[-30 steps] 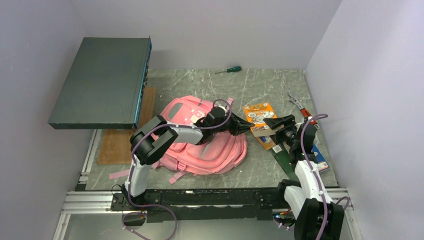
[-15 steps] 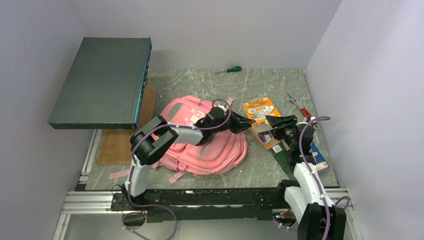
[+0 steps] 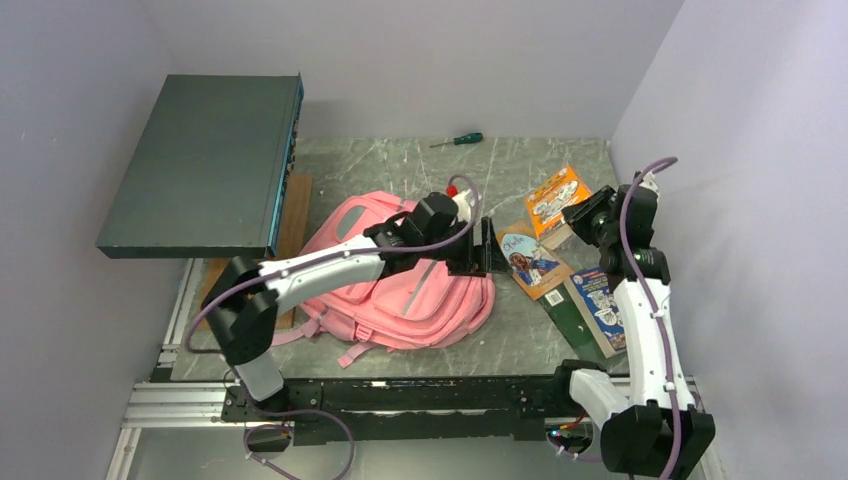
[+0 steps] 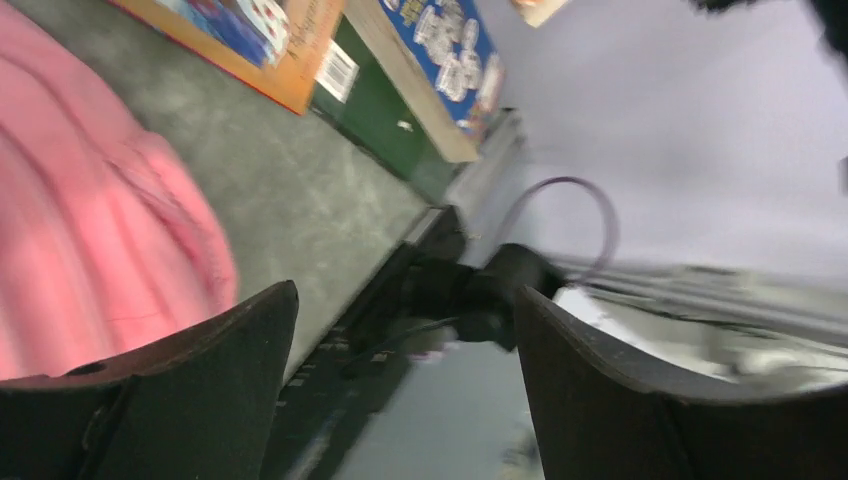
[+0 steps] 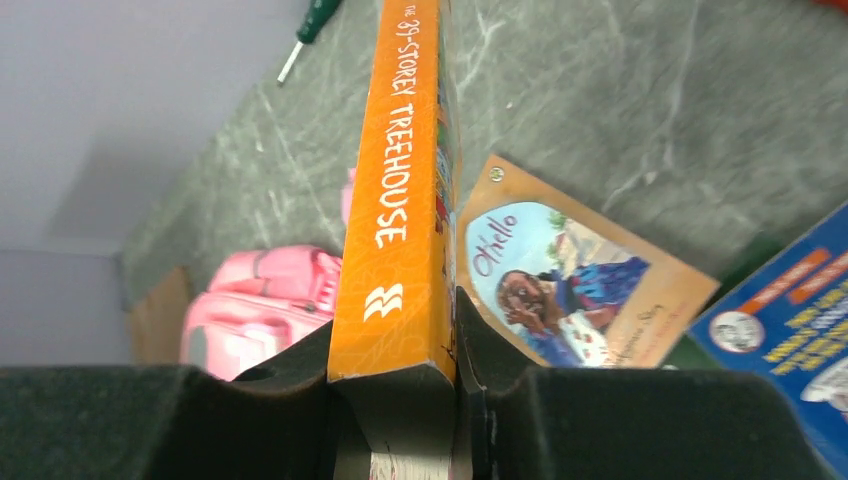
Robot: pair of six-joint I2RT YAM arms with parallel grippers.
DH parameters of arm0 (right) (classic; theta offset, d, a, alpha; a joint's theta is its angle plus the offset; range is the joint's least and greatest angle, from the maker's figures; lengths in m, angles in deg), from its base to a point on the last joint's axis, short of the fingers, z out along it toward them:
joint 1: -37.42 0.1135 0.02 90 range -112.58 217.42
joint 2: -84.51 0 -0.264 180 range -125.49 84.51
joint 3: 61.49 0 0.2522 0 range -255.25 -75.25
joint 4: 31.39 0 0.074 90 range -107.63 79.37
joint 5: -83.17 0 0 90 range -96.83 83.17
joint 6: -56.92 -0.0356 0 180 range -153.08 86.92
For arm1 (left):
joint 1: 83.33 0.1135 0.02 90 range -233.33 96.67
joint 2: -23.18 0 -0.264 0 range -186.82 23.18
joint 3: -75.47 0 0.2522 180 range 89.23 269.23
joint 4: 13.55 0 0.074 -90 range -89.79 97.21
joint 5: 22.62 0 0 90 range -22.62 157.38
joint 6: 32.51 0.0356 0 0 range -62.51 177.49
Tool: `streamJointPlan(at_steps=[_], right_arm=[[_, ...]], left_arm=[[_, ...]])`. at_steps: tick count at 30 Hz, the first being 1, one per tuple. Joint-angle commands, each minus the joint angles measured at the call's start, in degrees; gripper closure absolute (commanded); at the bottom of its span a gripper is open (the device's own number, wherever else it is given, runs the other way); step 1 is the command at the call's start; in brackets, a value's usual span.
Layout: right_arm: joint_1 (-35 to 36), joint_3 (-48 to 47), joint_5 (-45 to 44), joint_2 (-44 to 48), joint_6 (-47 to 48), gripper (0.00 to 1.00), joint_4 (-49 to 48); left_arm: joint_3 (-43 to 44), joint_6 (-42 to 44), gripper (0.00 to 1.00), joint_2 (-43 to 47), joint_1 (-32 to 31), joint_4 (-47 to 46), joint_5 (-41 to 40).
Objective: Pack the student bag
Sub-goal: Pick up the book from the center of the board, then place the book in the student bag.
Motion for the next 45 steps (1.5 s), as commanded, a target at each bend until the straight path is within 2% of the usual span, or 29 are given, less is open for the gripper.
streamJointPlan(at_steps=[1, 4, 6, 13, 19, 21, 26, 30, 33, 36, 39, 43, 44, 45], right_arm=[[0.13, -7.45, -0.61, -1.53, 14.53, 1.0, 15.26], [0.13, -7.4, 5.77, 2.33, 16.46, 1.0, 17.48], [0.13, -8.54, 8.16, 4.29, 17.99, 1.0, 19.72], [0.13, -11.94, 7.63, 9.48, 22.03, 1.0, 25.43], [0.14, -8.42, 10.46, 10.42, 21.15, 1.0, 25.28], [0.13, -7.44, 11.66, 10.62, 21.06, 1.0, 25.19], [0.13, -7.54, 11.42, 10.07, 22.39, 1.0, 28.72], [0.1, -8.31, 14.22, 9.31, 23.37, 1.0, 32.07], [0.17, -8.89, 23.38, 7.06, 23.58, 1.0, 35.3], [0.37, -10.38, 25.06, 4.88, 24.55, 1.0, 39.56], [0.79, -14.1, 27.14, 4.16, 24.44, 1.0, 41.6], [1.72, -16.01, 38.48, 2.94, 18.53, 1.0, 36.99], [1.97, -16.45, 39.52, 2.47, 17.29, 1.0, 36.25], [2.11, -18.21, 36.74, 1.82, 17.41, 1.0, 36.95]], left_arm=[[6.82, 37.9, 0.18, 4.86, -6.34, 31.9, -19.23], [7.8, 43.48, 0.2, 1.77, -9.39, 37.68, -25.08], [8.1, 45.95, 0.22, -0.61, -10.08, 38.31, -27.16], [9.62, 51.67, 0.27, -3.76, -11.0, 35.39, -28.88], [13.63, 52.99, 0.43, -8.24, -11.08, 38.74, -29.8], [14.14, 53.37, 0.56, -8.55, -11.08, 39.41, -30.36], [13.5, 54.28, 0.99, -5.62, -11.04, 39.01, -35.8], [12.73, 55.36, 1.0, -0.06, -11.05, 36.56, -38.29], [13.4, 53.7, 1.0, 4.99, -11.04, 36.02, -46.35], [13.4, 56.16, 1.0, 9.77, -11.04, 33.99, -52.35], [12.44, 59.31, 1.0, 13.57, -10.95, 30.85, -53.51], [10.04, 62.24, 1.0, 18.71, -10.87, 26.36, -53.39], [9.13, 63.26, 1.0, 19.83, -10.86, 24.97, -53.38], [8.11, 64.94, 1.0, 20.92, -10.8, 23.54, -53.2]])
